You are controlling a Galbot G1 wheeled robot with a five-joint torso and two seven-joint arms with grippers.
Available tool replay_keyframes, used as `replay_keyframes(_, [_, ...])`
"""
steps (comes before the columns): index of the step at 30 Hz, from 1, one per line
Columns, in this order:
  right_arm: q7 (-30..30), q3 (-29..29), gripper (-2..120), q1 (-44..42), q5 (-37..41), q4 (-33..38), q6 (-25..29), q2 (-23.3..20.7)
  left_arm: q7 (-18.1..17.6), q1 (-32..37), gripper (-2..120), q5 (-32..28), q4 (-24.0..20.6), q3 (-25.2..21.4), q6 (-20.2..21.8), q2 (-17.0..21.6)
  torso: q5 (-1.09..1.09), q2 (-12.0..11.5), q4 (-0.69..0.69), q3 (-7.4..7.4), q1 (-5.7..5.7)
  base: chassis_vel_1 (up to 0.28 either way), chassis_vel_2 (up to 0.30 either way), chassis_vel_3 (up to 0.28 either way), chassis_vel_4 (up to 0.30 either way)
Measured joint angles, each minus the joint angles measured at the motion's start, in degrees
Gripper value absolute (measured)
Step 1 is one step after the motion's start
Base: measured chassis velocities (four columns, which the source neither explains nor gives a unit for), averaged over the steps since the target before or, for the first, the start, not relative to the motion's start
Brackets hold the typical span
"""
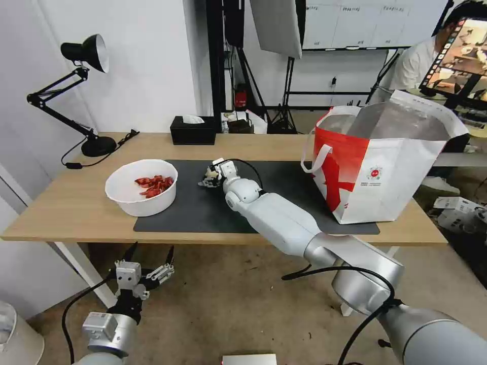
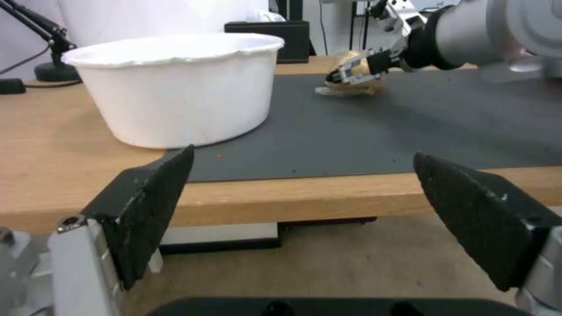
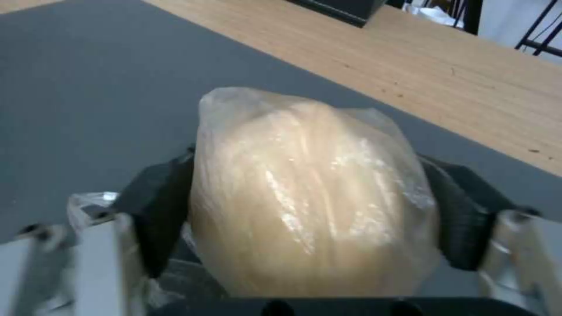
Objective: Pick up the trash from the table and place it into the takeout bag.
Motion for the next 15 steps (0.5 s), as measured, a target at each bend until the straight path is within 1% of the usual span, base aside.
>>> replay_keyframes(2, [0.5,0.0,71,-0.1,0.4,1.1,-0.6,-0.5,0.0,0.1,100,0.0,0.0,-0.1,-0.1,0.1,0.00,0.0,0.00,0.00,0.00,0.000,0.000,0.000,0.000])
replay_keyframes(3, [0.5,0.0,71,-0.1,0.4,1.1,-0.6,-0.5,0.0,0.1,100,0.0,0.0,-0.1,-0.1,0.1,0.00,0.0,0.00,0.00,0.00,0.000,0.000,0.000,0.000])
replay_keyframes(5, [2.2,-0.3,59,-0.5,1.7,3.6,-1.7,-1.8,0.0,0.3,100,0.0,-0.1,-0.2,-0.2,0.2,0.00,0.0,0.00,0.00,0.00,0.000,0.000,0.000,0.000])
replay_keyframes(6, [2.2,-0.3,59,-0.5,1.7,3.6,-1.7,-1.8,0.0,0.3,100,0.0,-0.1,-0.2,-0.2,0.2,0.00,0.0,0.00,0.00,0.00,0.000,0.000,0.000,0.000])
replay_keyframes(8, [3.5,-0.8,47,-1.1,3.4,6.8,-2.7,-3.8,0.0,0.5,100,0.1,-0.2,-0.2,-0.3,0.1,0.01,0.0,0.00,0.00,0.00,0.000,0.000,0.000,0.000])
replay_keyframes(9, [3.5,-0.8,47,-1.1,3.4,6.8,-2.7,-3.8,0.0,0.5,100,0.1,-0.2,-0.2,-0.3,0.1,0.01,0.0,0.00,0.00,0.00,0.000,0.000,0.000,0.000])
replay_keyframes(11, [4.2,-1.1,37,-1.5,4.4,9.3,-3.0,-5.6,0.0,0.5,100,0.2,-0.3,-0.1,-0.4,0.0,0.01,0.0,0.00,0.00,0.00,0.000,0.000,0.000,0.000])
replay_keyframes(12, [4.2,-1.1,37,-1.5,4.4,9.3,-3.0,-5.6,0.0,0.5,100,0.2,-0.3,-0.1,-0.4,0.0,0.01,0.0,0.00,0.00,0.00,0.000,0.000,0.000,0.000])
replay_keyframes(15, [5.4,-1.3,23,-2.3,5.5,12.9,-3.0,-8.2,0.0,0.5,100,0.4,-0.5,0.0,-0.4,-0.1,0.01,0.0,0.00,0.00,0.00,0.000,0.000,0.000,0.000])
